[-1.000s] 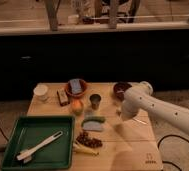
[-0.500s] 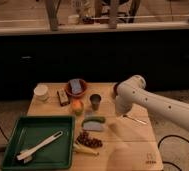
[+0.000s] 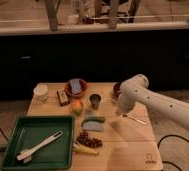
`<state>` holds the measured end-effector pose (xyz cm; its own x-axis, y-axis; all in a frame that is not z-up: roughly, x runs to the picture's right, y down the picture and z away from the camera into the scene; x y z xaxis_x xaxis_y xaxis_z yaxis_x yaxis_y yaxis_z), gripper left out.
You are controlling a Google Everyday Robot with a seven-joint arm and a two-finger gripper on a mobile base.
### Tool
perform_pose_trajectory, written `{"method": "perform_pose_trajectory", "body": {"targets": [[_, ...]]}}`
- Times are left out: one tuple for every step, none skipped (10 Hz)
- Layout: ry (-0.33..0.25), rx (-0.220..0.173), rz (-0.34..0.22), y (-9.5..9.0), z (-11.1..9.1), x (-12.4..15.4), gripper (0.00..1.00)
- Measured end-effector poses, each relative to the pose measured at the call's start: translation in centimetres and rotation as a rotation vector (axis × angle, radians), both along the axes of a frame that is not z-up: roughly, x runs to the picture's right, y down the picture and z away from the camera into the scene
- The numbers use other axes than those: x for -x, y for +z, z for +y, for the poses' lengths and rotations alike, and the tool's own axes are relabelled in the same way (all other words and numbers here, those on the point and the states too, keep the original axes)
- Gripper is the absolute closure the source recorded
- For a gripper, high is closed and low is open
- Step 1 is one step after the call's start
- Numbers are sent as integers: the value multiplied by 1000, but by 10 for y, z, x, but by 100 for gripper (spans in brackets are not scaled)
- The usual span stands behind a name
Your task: Place fork in metal cup
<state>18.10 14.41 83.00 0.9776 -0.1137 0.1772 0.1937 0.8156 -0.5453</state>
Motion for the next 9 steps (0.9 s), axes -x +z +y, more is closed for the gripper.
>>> {"method": "perform_pose_trajectory", "body": {"targets": [[21,4,18,5,0,-5,35],[40,11,37,9,1,-9,27],[65,20,63,14,4,-16,21],[85,28,89,19,7,-22,20],[99,34,106,23,10,-26,20],[114,39,127,29,12,-29,20],[133,46,146,34,16,-32,20],[145,48,161,37,20,-36,20],[158,48,171,41,23,-39,20]]}}
